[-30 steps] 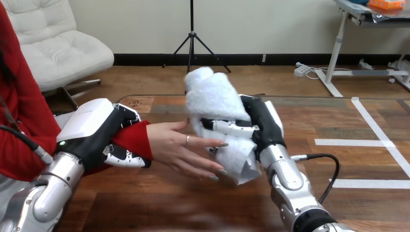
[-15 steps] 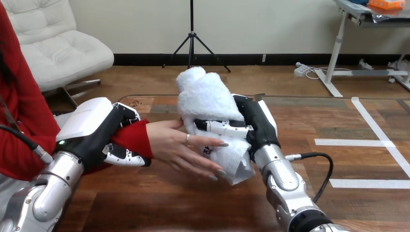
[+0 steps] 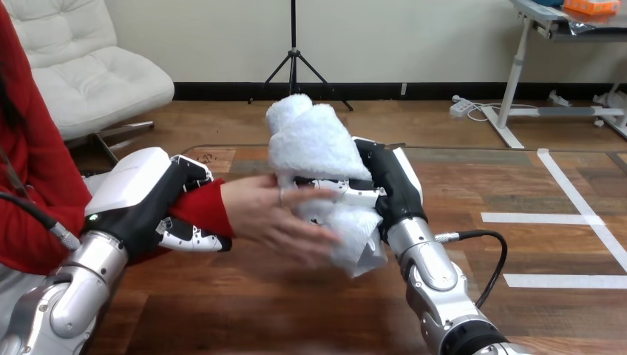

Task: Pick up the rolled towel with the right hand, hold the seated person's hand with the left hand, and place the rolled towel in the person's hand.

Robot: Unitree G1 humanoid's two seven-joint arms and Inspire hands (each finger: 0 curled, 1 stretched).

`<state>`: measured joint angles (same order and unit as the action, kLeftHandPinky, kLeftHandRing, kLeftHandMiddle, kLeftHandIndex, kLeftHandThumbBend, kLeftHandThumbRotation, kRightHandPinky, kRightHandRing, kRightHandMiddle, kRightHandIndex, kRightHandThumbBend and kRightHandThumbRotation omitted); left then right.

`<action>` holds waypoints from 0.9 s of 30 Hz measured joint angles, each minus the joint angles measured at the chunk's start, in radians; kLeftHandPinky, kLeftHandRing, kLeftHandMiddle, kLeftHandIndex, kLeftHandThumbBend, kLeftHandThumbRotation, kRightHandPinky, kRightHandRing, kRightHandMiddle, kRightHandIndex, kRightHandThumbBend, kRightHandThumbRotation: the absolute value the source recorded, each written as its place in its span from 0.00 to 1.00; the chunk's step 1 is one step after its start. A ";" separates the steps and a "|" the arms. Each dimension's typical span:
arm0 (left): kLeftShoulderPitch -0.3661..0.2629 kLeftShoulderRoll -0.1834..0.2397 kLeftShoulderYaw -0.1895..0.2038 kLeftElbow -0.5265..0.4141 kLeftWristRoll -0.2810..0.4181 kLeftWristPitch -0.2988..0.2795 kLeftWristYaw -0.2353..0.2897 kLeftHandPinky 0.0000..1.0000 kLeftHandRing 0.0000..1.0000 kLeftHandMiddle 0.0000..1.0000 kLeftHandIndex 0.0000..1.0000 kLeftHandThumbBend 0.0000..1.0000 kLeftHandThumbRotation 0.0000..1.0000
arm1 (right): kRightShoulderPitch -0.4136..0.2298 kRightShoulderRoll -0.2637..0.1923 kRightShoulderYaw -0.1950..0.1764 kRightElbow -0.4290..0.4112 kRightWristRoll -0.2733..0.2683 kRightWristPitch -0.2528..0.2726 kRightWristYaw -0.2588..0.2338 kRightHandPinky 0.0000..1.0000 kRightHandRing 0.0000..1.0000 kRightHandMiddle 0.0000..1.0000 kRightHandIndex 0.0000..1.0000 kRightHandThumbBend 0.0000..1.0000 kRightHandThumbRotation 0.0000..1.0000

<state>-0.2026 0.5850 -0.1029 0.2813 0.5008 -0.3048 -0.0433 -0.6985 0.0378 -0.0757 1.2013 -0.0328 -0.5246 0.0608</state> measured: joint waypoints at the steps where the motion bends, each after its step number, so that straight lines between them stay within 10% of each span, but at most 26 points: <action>1: -0.002 -0.001 0.001 0.001 -0.001 0.000 0.000 0.27 0.31 0.36 0.35 0.72 0.00 | 0.002 0.000 0.000 -0.004 0.000 -0.001 0.002 0.29 0.34 0.39 0.43 0.81 0.00; 27: -0.044 -0.005 0.005 0.008 -0.023 0.000 0.006 0.27 0.30 0.36 0.36 0.73 0.00 | 0.048 0.001 0.001 -0.070 0.000 -0.031 0.011 0.30 0.35 0.40 0.43 0.80 0.00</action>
<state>-0.2463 0.5801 -0.0979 0.2893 0.4775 -0.3048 -0.0377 -0.6503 0.0386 -0.0744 1.1310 -0.0329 -0.5553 0.0719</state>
